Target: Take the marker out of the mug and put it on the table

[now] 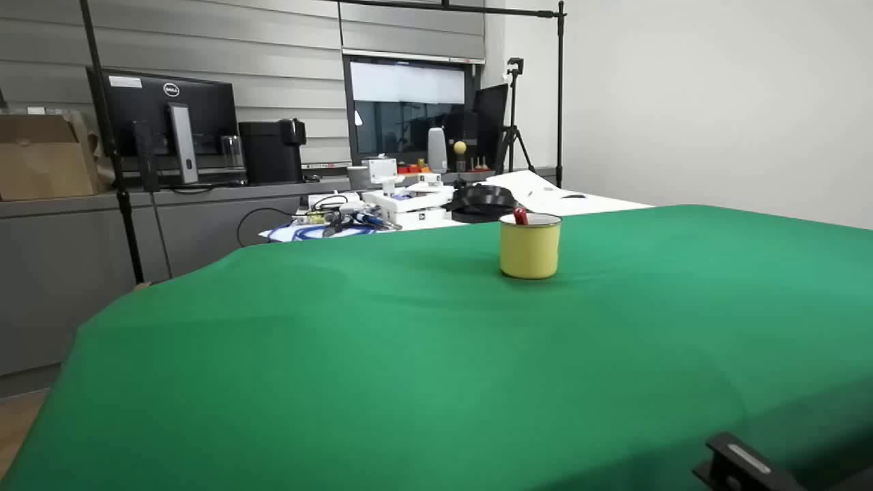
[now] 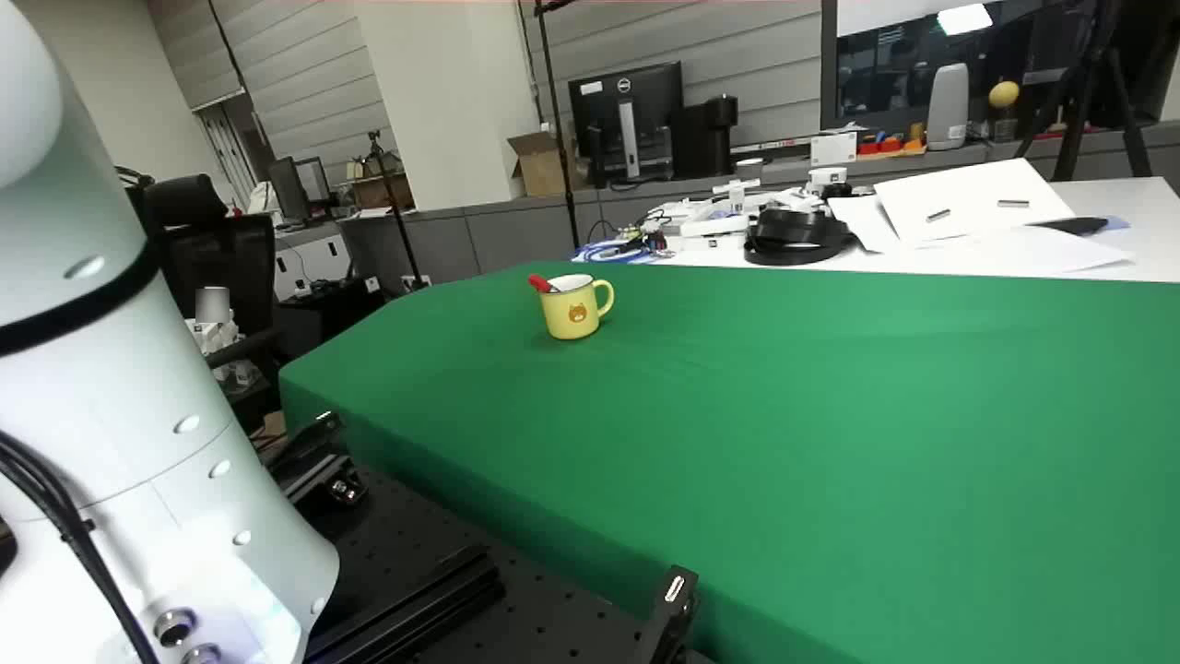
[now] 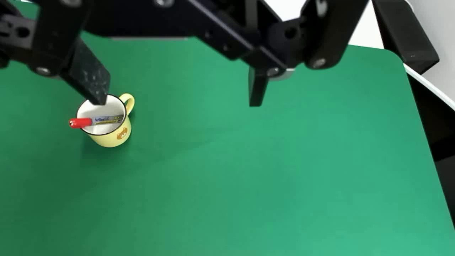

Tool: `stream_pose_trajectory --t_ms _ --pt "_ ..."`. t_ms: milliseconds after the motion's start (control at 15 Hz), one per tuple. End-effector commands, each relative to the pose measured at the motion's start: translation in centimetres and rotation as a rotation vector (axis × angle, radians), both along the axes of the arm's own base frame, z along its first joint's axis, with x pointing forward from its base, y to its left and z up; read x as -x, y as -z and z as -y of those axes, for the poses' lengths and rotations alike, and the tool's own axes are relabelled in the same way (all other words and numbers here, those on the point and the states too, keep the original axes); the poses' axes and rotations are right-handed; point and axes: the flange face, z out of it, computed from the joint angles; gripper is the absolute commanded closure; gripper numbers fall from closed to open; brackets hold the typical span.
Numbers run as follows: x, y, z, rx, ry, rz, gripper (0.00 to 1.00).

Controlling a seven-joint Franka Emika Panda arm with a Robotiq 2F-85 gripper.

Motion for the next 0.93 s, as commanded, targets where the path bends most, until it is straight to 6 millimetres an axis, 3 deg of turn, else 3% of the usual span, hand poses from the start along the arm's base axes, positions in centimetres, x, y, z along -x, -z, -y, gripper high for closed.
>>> stream_pose_trajectory --t_ms 0,733,867 --pt "0.0 -0.1 0.0 0.000 0.000 0.002 0.00" --pt "0.0 -0.2 0.0 0.000 -0.001 0.007 0.00" --pt "-1.2 0.3 -1.1 0.031 -0.003 0.025 0.00"
